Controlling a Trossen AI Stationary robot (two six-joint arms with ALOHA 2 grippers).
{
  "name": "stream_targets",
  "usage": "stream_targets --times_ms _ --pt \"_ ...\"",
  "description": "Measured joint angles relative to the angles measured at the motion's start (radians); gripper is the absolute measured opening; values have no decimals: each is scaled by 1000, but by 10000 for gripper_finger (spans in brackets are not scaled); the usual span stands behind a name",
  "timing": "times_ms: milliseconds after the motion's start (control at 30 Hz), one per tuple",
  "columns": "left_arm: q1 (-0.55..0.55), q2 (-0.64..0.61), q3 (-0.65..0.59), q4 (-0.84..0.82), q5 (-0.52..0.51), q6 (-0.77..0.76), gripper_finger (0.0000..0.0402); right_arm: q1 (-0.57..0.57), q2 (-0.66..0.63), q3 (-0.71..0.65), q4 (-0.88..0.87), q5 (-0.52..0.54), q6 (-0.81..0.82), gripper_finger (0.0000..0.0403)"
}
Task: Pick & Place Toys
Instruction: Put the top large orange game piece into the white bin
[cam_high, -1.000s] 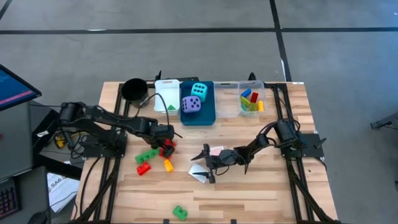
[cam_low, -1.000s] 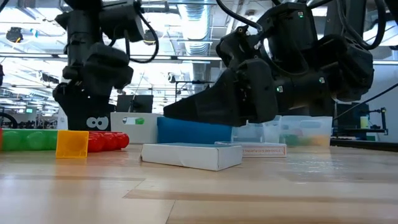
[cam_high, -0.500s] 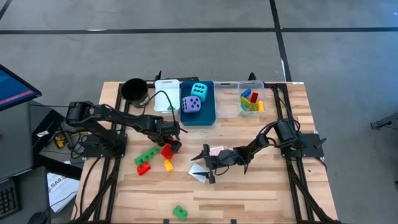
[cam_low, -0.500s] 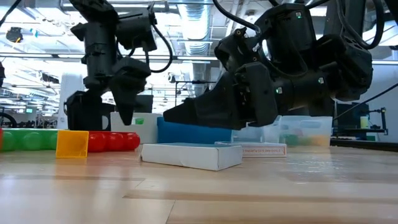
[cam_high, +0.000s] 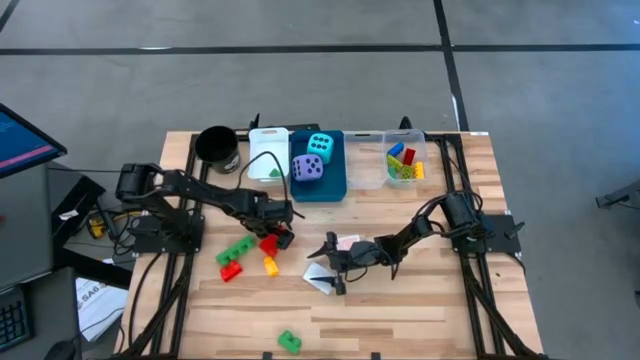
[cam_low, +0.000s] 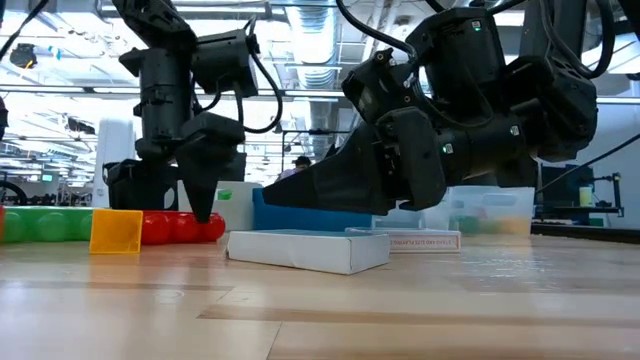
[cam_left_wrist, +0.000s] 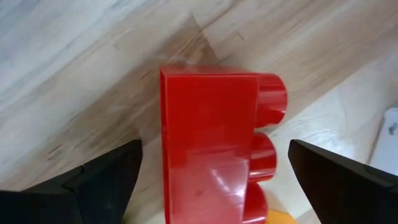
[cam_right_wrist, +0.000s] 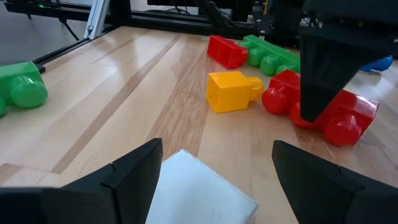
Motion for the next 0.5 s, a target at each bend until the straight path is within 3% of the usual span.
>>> stream_targets --times_ms 500 --pt "-56 3 -1 0 -93 0 397 0 0 1 -14 0 14 299"
